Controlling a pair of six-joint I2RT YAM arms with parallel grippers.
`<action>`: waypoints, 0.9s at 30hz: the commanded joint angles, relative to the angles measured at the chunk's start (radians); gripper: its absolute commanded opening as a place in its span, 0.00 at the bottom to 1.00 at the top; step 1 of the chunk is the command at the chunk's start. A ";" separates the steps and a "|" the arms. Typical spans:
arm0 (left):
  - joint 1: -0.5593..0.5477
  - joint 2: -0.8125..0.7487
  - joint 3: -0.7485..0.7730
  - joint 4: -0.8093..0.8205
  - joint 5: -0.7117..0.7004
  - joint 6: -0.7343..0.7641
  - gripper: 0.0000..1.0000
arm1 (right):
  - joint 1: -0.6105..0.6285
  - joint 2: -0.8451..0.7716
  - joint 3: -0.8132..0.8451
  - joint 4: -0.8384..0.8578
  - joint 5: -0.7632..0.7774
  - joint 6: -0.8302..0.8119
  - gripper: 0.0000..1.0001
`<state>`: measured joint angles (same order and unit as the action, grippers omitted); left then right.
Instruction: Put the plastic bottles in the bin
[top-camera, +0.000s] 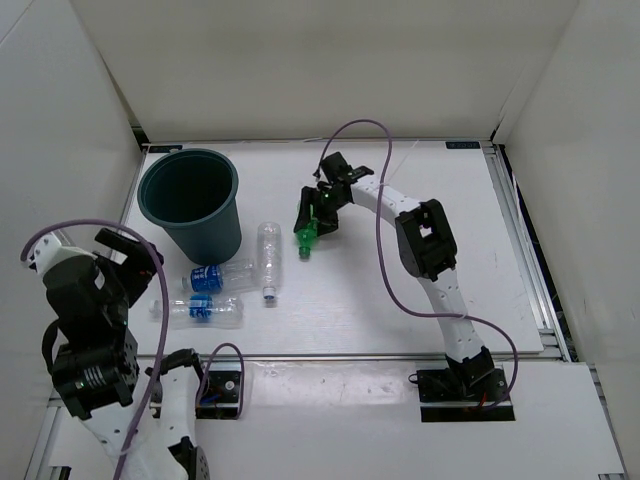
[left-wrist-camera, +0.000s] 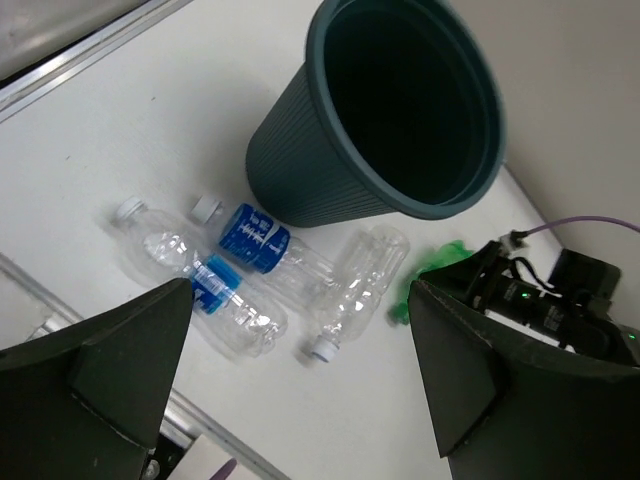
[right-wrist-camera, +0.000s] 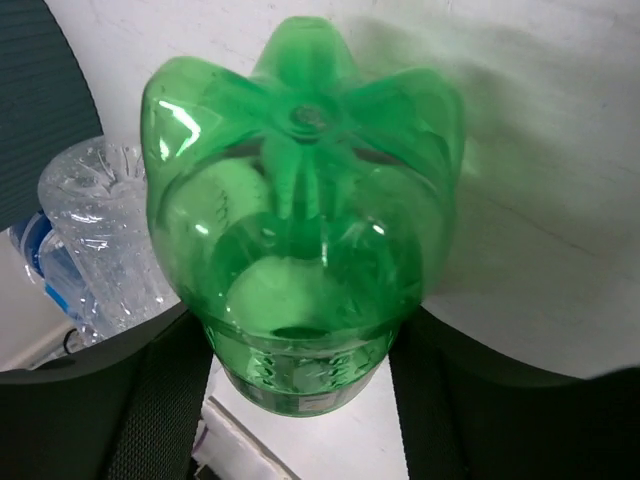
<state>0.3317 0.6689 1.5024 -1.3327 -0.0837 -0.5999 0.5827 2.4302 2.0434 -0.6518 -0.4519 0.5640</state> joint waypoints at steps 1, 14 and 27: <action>0.003 -0.058 -0.048 0.105 0.062 0.002 0.99 | -0.003 -0.014 -0.041 0.015 -0.014 -0.027 0.65; 0.003 -0.065 -0.137 0.121 0.076 0.006 0.99 | -0.030 -0.336 -0.265 0.055 -0.016 -0.001 0.06; 0.003 -0.046 -0.120 0.106 0.075 0.028 0.99 | 0.268 -0.247 0.405 0.350 0.067 0.062 0.02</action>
<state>0.3317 0.6037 1.3640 -1.2072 -0.0174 -0.5869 0.7971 2.1273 2.4344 -0.4446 -0.4320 0.6277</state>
